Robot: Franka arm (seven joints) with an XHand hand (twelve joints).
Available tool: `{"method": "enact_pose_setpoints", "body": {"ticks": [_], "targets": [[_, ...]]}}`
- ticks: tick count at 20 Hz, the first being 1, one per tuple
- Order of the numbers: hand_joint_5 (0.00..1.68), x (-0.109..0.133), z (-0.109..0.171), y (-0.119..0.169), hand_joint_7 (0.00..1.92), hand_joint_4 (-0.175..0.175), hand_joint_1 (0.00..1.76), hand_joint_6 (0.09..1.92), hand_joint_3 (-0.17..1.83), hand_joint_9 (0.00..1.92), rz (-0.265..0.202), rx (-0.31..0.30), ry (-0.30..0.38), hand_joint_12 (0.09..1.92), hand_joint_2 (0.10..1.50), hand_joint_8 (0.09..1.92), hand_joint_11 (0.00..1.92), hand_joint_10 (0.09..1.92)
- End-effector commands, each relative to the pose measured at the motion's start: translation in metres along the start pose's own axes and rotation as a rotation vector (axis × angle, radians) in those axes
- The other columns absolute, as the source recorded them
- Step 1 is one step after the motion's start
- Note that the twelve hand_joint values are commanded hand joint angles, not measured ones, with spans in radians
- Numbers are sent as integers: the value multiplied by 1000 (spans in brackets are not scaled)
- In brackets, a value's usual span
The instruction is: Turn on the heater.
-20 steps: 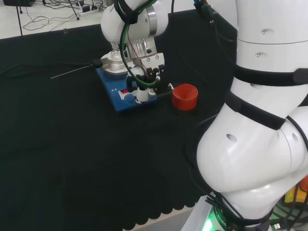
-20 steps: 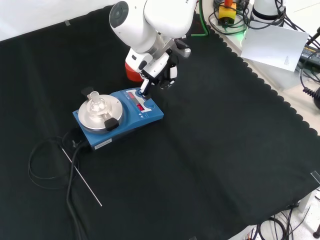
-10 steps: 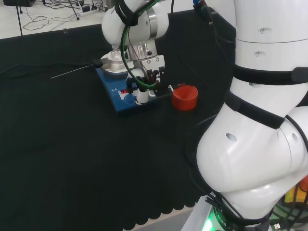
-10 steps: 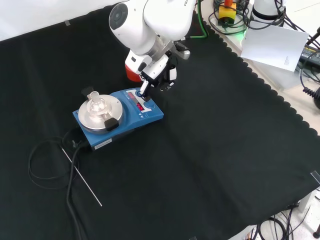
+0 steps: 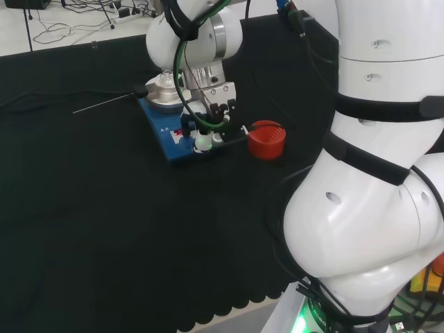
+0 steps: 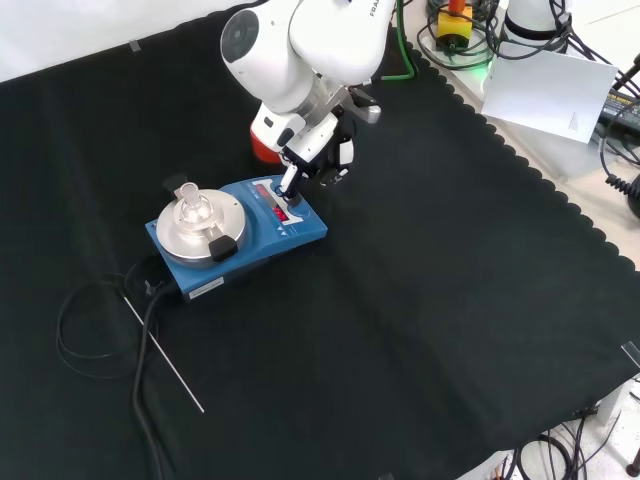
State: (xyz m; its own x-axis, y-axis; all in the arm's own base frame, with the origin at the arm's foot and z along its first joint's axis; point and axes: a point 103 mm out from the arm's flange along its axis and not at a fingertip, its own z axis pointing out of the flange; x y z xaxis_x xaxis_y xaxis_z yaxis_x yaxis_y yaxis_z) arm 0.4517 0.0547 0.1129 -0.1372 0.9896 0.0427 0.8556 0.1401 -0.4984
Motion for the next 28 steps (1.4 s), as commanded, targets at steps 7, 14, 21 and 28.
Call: {"method": "enact_pose_setpoints", "body": {"ticks": [7,14,21,28], "targets": [[355,-4,4,0,1637,-71,1445,969,1075,1662,8,7,0,1395,689,1596,1222,1486],[358,-3,5,1,1639,-71,1443,969,1075,1664,14,11,-5,1394,689,1593,1223,1481],[359,-5,6,1,1641,-71,1441,970,1076,1666,15,18,-2,1391,689,1588,1224,1477],[361,2,-13,-2,1642,-72,1441,971,1077,1668,15,-22,2,1389,688,1584,1225,1473]]}}
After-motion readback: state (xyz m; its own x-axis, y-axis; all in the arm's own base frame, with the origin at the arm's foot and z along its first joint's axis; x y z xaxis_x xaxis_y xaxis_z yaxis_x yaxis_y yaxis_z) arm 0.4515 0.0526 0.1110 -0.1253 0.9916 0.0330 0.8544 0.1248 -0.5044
